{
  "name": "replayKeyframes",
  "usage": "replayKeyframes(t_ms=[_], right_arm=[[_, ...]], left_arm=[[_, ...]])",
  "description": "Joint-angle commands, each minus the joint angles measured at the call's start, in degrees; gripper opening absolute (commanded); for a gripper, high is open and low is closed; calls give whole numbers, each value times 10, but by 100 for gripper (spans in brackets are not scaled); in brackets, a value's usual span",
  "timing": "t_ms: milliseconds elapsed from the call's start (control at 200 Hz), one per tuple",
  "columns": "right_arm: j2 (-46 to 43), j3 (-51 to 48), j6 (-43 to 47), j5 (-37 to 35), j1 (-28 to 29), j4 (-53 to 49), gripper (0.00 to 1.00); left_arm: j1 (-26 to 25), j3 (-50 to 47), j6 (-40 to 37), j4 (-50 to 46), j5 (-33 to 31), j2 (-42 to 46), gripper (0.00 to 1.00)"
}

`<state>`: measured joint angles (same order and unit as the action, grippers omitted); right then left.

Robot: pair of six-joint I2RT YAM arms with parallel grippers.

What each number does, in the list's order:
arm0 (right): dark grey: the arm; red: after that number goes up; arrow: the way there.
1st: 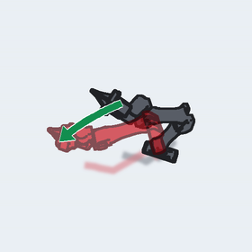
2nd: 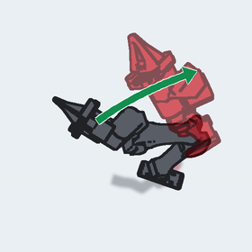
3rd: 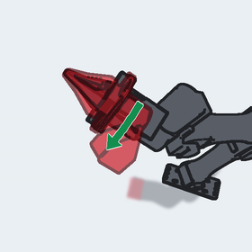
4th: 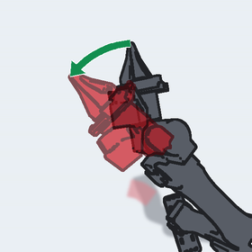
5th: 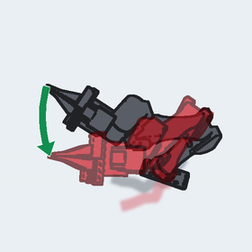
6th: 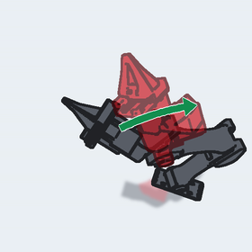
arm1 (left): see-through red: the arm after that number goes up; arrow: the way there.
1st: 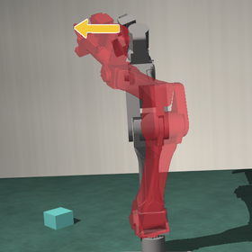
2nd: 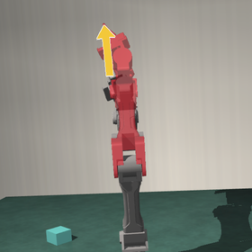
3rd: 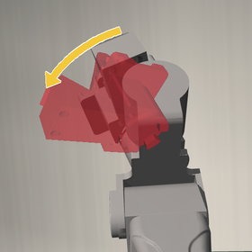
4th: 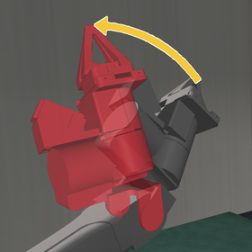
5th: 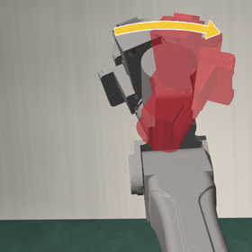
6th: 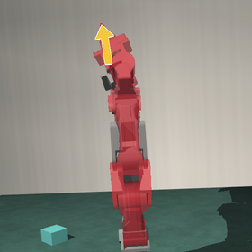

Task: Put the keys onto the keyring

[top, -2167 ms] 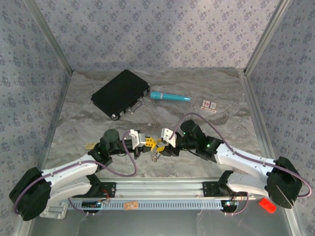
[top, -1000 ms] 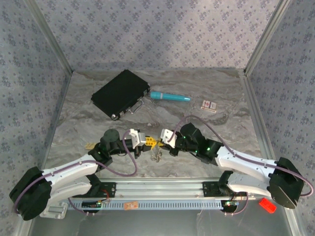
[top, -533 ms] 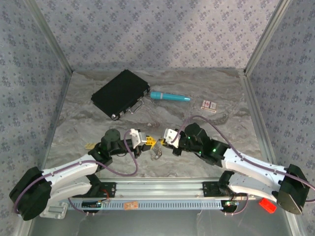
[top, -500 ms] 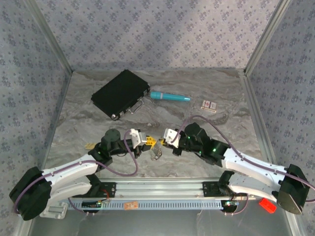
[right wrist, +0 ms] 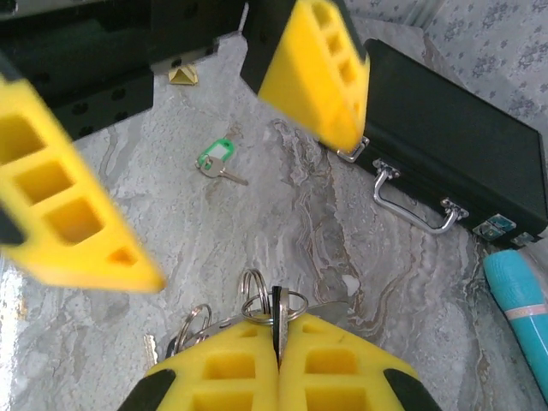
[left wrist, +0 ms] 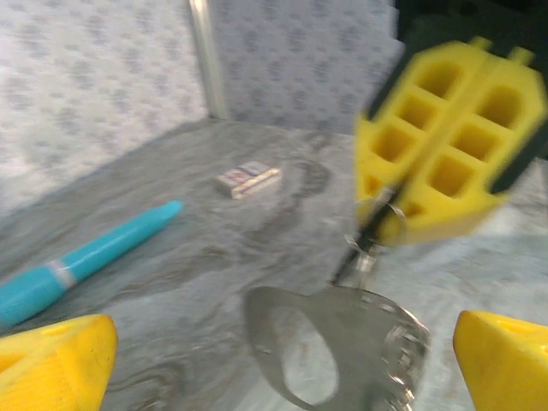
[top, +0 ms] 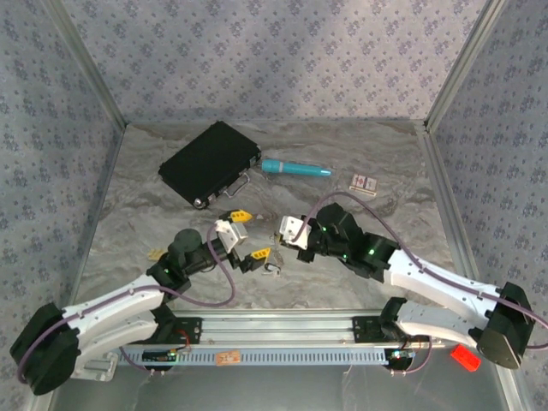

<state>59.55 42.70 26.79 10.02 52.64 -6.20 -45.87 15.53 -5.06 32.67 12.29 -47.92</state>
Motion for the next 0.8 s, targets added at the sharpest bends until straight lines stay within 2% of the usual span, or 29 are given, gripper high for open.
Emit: replayKeyframes(t_ms=[0, 115, 225, 305, 420, 510, 680, 795], right_arm=[[33, 37, 12, 26, -1, 9, 0], [80, 65, 17, 45, 7, 20, 0], [125, 104, 18, 56, 22, 45, 0], [158, 136, 20, 70, 35, 65, 0], [200, 165, 5, 67, 41, 117, 0], [231, 162, -32, 31, 43, 169, 0], [249, 110, -10, -23, 46, 112, 0], [246, 79, 12, -52, 45, 11, 0]], left_arm=[[0, -5, 28, -25, -188, 60, 100], [8, -2, 51, -85, -311, 129, 100], [25, 5, 84, -145, -385, 191, 100], [40, 4, 119, -170, -412, 228, 100], [66, 0, 170, -191, -427, 264, 100], [82, 0, 196, -204, -431, 279, 100], [101, 0, 235, -222, -425, 282, 100], [109, -3, 249, -217, -411, 275, 100]])
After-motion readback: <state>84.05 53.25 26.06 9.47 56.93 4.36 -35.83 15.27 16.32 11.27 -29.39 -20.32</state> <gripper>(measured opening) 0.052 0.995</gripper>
